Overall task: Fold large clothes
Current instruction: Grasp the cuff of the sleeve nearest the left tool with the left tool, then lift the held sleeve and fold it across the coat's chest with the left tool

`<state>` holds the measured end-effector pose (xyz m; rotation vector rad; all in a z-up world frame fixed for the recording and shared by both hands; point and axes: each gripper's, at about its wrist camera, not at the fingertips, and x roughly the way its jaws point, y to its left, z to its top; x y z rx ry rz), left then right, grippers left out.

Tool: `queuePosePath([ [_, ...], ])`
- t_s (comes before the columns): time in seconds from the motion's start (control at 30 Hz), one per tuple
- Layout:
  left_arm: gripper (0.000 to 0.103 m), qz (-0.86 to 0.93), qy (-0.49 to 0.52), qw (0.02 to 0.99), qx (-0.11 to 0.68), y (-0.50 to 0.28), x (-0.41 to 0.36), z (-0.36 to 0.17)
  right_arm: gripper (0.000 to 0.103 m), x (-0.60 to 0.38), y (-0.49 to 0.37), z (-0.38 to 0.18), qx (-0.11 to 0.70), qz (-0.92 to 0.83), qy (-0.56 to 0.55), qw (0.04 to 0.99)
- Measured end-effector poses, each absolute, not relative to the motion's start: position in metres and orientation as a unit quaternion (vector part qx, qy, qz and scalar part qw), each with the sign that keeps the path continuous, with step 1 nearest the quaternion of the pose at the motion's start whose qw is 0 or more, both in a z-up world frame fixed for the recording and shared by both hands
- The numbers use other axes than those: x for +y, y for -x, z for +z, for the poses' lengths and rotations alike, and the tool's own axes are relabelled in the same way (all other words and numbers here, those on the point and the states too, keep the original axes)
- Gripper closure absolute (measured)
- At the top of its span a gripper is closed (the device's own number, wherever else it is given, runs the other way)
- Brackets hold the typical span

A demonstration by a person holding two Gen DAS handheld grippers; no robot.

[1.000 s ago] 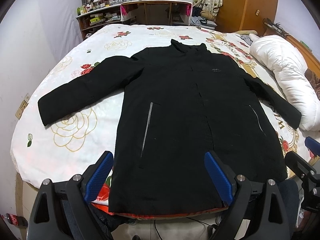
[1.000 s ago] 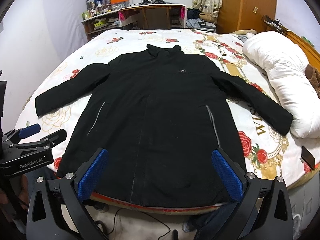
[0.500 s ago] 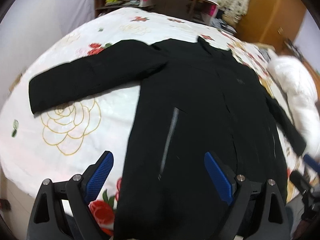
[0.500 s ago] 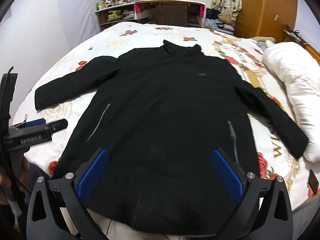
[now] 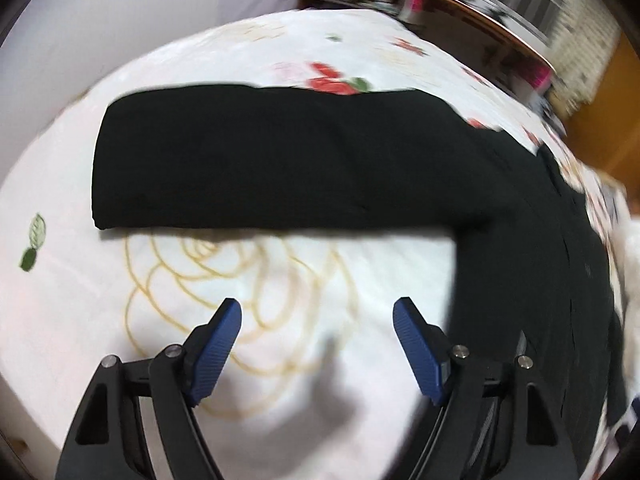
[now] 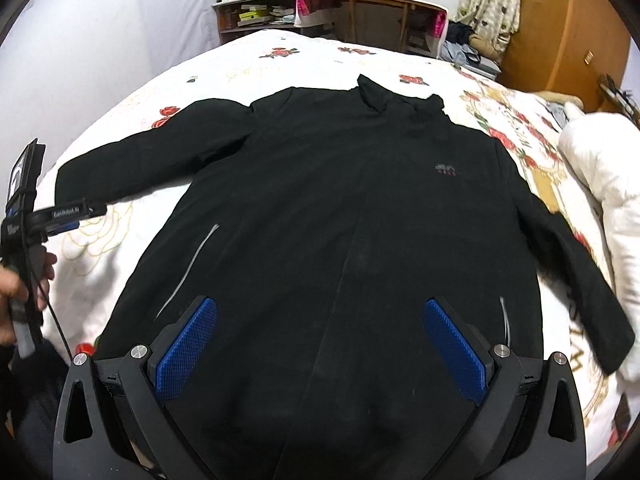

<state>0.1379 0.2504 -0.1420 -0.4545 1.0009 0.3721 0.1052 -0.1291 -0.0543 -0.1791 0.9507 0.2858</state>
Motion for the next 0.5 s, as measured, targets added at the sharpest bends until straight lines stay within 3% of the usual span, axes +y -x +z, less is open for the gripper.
queuePosePath([
  [0.07, 0.030, 0.187, 0.234, 0.833, 0.466, -0.139, 0.267, -0.148, 0.000, -0.127, -0.112, -0.057, 0.454, 0.134, 0.091, 0.876],
  [0.4, 0.030, 0.234, 0.328, 0.816, 0.415, -0.139, 0.325, -0.175, 0.000, -0.130, -0.127, -0.078, 0.472, 0.117, 0.095, 0.869],
  [0.5, 0.042, 0.247, 0.304, 0.824, 0.409, -0.142, 0.324, -0.173, 0.000, -0.134, -0.131, -0.084, 0.478, 0.112, 0.093, 0.866],
])
